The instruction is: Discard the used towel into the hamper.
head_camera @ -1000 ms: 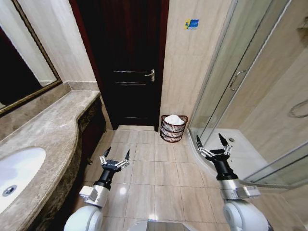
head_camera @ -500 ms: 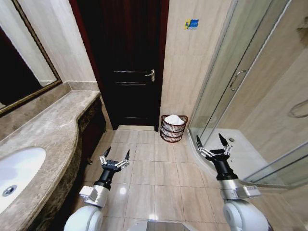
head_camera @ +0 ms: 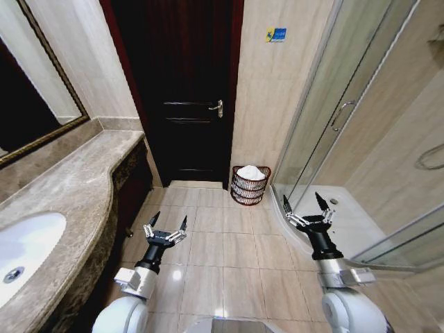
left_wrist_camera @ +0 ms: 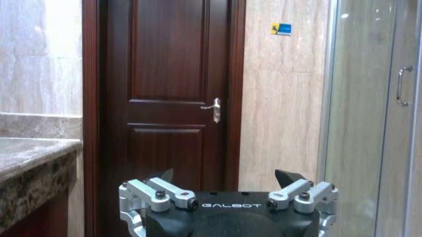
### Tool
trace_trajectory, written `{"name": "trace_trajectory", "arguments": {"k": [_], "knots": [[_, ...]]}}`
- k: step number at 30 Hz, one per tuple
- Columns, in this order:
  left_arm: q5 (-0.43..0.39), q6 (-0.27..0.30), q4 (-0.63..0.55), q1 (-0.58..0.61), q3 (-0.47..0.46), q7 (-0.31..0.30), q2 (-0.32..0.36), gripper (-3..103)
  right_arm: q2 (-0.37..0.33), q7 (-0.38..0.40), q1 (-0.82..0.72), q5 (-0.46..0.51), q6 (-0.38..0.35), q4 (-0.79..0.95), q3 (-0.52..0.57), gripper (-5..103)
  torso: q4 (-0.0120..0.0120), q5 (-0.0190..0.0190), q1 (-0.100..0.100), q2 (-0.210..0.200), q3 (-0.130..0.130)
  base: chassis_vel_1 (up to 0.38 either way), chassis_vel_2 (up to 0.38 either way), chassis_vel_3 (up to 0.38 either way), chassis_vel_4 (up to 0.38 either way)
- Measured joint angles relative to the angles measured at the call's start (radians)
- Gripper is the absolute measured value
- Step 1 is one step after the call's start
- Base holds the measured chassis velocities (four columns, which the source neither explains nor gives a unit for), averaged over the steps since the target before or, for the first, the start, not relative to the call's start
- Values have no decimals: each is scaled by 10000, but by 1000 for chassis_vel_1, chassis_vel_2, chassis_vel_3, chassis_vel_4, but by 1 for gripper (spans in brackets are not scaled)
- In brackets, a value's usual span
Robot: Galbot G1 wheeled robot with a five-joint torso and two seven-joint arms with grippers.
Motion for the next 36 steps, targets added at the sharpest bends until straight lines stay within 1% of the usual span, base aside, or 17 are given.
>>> {"name": "trace_trajectory", "arguments": {"k": [36], "knots": [[0, 0, 0, 0, 0, 0, 0, 100, 0, 0, 0, 0, 0, 0, 0, 100, 0, 0, 0, 0, 0, 0, 0, 0, 0]]}}
